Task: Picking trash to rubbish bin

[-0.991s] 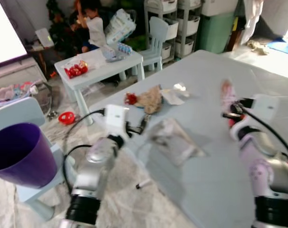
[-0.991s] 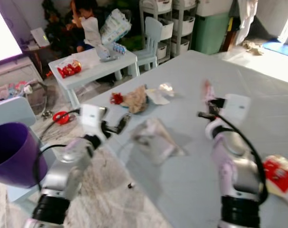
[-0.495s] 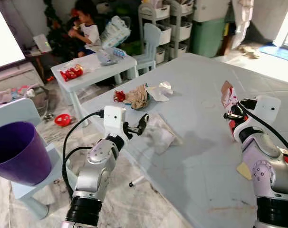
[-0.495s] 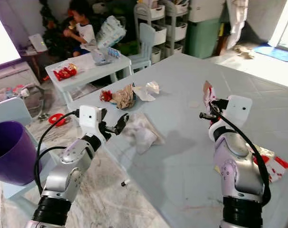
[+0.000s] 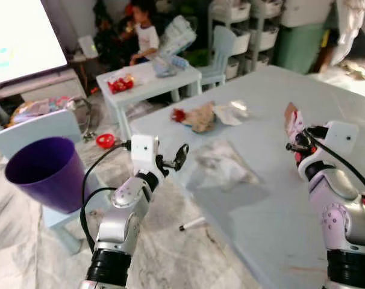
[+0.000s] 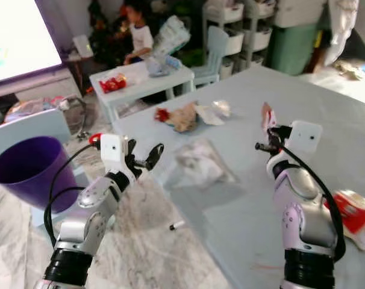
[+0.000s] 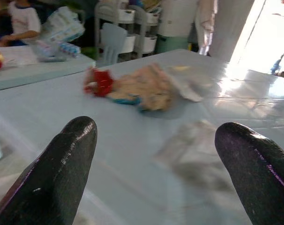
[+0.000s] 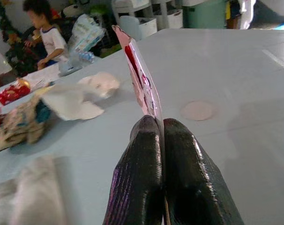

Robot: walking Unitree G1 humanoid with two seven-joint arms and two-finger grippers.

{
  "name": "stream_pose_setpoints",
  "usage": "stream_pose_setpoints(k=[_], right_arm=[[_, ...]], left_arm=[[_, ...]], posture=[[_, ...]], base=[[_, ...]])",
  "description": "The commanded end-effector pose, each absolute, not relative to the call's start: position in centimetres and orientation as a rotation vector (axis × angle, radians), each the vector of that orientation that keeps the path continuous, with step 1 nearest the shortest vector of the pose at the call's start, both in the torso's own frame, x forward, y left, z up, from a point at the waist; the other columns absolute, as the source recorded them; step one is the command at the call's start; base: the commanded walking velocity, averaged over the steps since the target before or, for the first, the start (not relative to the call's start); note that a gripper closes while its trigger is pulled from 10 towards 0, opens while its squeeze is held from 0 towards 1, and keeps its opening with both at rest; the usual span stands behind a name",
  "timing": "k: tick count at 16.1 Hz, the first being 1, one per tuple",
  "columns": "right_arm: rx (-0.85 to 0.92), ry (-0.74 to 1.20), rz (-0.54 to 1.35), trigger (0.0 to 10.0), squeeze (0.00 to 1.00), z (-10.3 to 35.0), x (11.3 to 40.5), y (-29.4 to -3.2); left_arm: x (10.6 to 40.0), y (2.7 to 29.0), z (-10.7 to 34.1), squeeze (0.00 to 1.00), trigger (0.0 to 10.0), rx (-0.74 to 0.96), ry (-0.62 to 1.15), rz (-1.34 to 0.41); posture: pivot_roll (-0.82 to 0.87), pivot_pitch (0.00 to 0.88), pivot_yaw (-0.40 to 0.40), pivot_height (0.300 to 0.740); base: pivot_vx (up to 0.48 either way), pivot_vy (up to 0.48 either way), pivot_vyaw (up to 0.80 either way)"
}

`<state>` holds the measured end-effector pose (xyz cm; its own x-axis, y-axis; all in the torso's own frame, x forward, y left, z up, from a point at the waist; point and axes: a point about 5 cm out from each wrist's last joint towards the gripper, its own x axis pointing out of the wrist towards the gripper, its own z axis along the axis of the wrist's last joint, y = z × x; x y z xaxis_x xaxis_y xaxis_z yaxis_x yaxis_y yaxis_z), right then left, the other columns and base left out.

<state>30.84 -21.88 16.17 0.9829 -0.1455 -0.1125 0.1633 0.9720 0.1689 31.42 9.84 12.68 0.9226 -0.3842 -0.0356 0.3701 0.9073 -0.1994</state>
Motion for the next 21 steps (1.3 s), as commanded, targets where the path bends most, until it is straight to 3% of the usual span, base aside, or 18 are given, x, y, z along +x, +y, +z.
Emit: stream_pose_setpoints(k=[1, 14, 21], right_arm=[[0.181, 0.1, -0.136, 0.0, 0.0, 16.3, 31.0, -21.5], [0.187, 0.084, -0.134, 0.0, 0.0, 16.7, 30.8, -21.4], [0.181, 0.139, -0.001, 0.0, 0.0, 16.7, 27.5, -21.2]], left_arm=[[31.7, 10.3, 12.9, 0.0, 10.0, -0.174, 0.068, -0.375], [32.3, 10.3, 12.3, 0.0, 10.0, -0.195, 0.101, -0.379], [34.7, 6.6, 13.0, 0.0, 10.0, -0.238, 0.135, -0.56]], posture=[[-0.04, 0.0, 0.032, 0.74], [-0.05, 0.0, 0.037, 0.74], [-0.16, 0.001, 0.061, 0.74]], base=[[0.0, 0.0, 0.0], [0.0, 0.0, 0.0], [0.0, 0.0, 0.0]])
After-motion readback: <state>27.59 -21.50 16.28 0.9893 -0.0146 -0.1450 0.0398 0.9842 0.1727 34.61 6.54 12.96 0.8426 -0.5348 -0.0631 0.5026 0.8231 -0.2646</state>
